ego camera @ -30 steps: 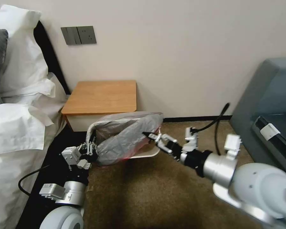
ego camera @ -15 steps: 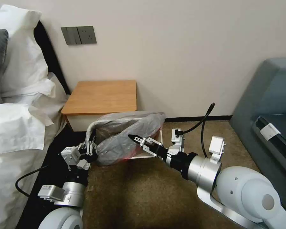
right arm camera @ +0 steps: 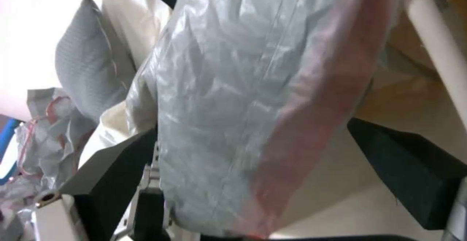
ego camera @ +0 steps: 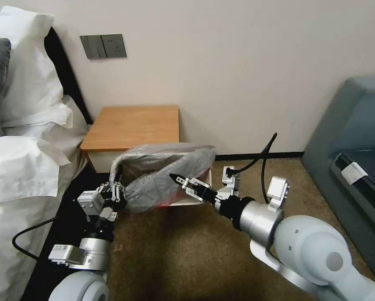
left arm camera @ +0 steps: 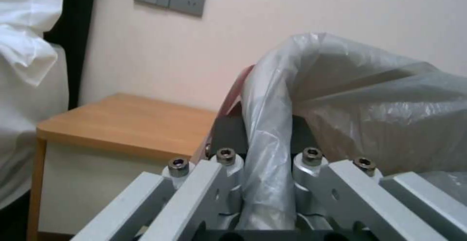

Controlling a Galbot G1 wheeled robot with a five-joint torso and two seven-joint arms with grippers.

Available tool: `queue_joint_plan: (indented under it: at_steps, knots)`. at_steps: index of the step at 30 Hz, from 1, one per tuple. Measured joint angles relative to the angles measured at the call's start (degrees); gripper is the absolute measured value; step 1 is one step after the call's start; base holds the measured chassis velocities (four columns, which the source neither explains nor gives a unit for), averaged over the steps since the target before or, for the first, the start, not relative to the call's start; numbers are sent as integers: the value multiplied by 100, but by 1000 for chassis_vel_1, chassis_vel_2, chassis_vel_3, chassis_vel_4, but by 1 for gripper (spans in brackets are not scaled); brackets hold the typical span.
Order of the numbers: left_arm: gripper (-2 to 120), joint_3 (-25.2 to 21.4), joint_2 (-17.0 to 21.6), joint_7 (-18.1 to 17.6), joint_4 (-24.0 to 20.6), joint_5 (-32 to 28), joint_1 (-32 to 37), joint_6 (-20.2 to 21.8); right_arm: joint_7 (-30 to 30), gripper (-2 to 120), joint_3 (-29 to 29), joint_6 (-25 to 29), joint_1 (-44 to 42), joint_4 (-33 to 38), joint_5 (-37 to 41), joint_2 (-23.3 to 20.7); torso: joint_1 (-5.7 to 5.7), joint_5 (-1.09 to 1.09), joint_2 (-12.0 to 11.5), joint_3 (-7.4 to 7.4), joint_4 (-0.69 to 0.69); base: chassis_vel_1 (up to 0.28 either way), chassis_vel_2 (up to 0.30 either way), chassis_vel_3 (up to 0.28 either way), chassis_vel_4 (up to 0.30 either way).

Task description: Pick up the garbage bag from the table and place it over the trash can.

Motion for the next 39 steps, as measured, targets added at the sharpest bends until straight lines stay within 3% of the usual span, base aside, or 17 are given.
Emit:
queue_joint_plan:
  at_steps: [7, 13, 14, 16, 23, 25, 31, 34, 39]
  knots:
    - [9, -35, 16, -79, 0, -354, -50, 174, -488, 98, -23, -9, -41, -65, -359, -18, 0, 0, 0, 0, 0, 0, 0, 0, 0]
    - [9, -21, 19, -89, 9, -509, -66, 257, -1025, 77, -52, -114, -140, -224, -863, 3, 0, 0, 0, 0, 0, 0, 0, 0, 0]
    - [9, -21, 19, -89, 9, -509, -66, 257, -1025, 77, -52, -114, -140, -224, -863, 3, 0, 0, 0, 0, 0, 0, 0, 0, 0]
    - [9, -13, 24, -88, -17, -588, -71, 298, -1106, 63, -92, -131, -121, -320, -964, 83, 0, 0, 0, 0, 0, 0, 0, 0, 0]
    - [9, -53, 55, -87, -50, -641, -72, 330, -1132, 43, -193, -131, -35, -382, -1042, 194, 0, 0, 0, 0, 0, 0, 0, 0, 0]
    - [9, -69, 62, -87, -49, -643, -70, 331, -1147, 30, -238, -131, -24, -367, -1087, 211, 0, 0, 0, 0, 0, 0, 0, 0, 0]
    - [9, -77, 63, -99, 11, -645, -92, 338, -1182, 9, -286, -144, -39, -302, -1177, 183, 0, 0, 0, 0, 0, 0, 0, 0, 0]
    - [9, -78, 63, -104, 45, -644, -113, 339, -1190, 0, -288, -147, -44, -300, -1198, 177, 0, 0, 0, 0, 0, 0, 0, 0, 0]
    - [9, -73, 64, -106, 104, -644, -138, 341, -1202, 0, -291, -152, -56, -291, -1229, 166, 0, 0, 0, 0, 0, 0, 0, 0, 0]
